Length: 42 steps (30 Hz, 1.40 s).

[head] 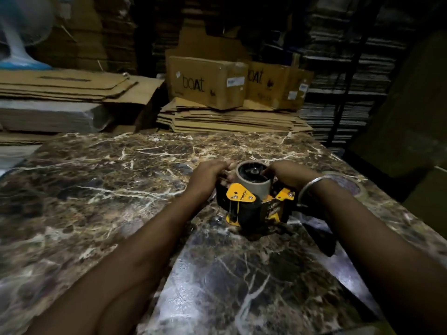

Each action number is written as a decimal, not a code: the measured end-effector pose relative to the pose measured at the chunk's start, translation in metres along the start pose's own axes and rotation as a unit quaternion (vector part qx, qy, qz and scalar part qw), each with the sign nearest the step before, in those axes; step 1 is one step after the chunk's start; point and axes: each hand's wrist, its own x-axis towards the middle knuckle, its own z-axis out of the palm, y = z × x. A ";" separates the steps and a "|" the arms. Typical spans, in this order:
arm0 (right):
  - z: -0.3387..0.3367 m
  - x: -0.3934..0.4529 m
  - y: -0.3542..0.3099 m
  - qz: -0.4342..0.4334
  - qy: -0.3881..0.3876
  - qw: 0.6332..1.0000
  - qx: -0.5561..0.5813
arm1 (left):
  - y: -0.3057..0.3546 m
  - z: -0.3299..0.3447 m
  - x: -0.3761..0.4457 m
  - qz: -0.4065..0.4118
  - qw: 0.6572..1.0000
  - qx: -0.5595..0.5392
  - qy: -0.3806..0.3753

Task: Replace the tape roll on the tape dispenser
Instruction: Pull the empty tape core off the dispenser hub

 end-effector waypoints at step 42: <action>0.050 0.018 -0.016 -0.318 0.137 0.919 0.186 | 0.056 -0.057 -0.018 0.130 0.982 0.089 0.103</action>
